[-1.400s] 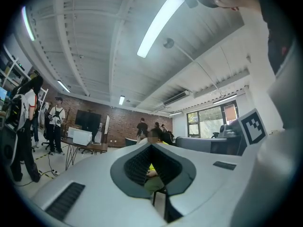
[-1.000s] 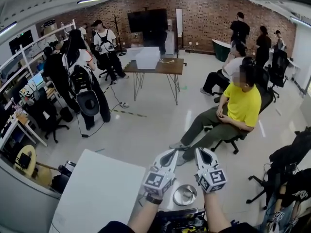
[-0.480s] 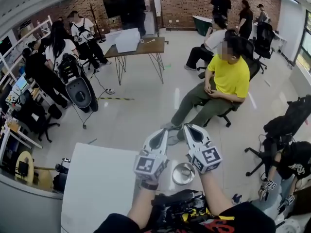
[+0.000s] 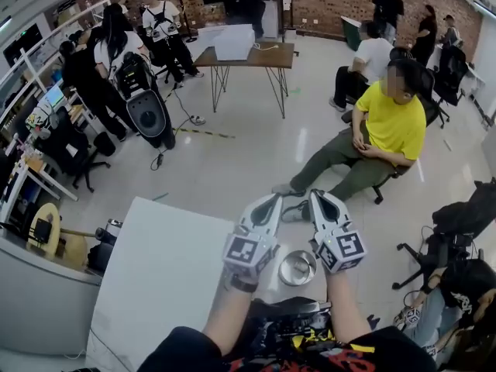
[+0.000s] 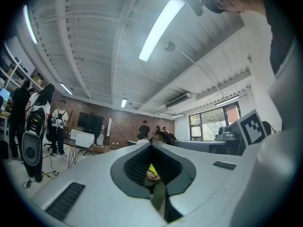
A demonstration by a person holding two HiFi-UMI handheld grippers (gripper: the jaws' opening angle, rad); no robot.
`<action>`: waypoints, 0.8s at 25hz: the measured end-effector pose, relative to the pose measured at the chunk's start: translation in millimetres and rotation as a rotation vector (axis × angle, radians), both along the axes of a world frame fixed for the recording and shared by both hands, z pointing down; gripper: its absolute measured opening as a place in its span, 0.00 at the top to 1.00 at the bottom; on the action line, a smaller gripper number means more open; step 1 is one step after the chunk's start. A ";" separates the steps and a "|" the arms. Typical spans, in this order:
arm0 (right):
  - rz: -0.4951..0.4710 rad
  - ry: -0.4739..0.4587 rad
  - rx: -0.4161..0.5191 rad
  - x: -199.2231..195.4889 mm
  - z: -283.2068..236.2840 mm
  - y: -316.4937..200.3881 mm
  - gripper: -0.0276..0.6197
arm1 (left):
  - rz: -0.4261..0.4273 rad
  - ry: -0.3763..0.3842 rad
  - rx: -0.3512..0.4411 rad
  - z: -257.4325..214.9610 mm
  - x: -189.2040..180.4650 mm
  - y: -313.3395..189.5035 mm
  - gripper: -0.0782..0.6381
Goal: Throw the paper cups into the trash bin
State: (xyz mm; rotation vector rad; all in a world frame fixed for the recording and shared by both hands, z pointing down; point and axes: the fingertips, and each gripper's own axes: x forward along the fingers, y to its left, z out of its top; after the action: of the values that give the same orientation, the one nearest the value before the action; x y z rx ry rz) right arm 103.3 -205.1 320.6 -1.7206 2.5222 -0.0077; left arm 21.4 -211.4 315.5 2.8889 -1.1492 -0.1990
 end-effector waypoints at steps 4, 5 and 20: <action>-0.017 0.002 -0.014 -6.0 5.9 0.9 0.95 | -0.021 -0.018 -0.023 4.3 -5.2 3.8 0.89; -0.019 0.004 -0.016 -10.2 7.3 1.8 0.95 | -0.027 -0.024 -0.029 7.2 -8.6 5.6 0.89; -0.036 0.000 -0.072 -6.8 22.1 6.2 0.95 | -0.034 -0.025 -0.085 18.9 -11.9 13.9 0.89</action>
State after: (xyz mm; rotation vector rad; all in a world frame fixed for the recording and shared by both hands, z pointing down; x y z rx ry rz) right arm 96.6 -199.0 342.7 -1.6999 2.5835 -0.1017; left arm 9.5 -197.5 334.4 2.8075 -1.1803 -0.1124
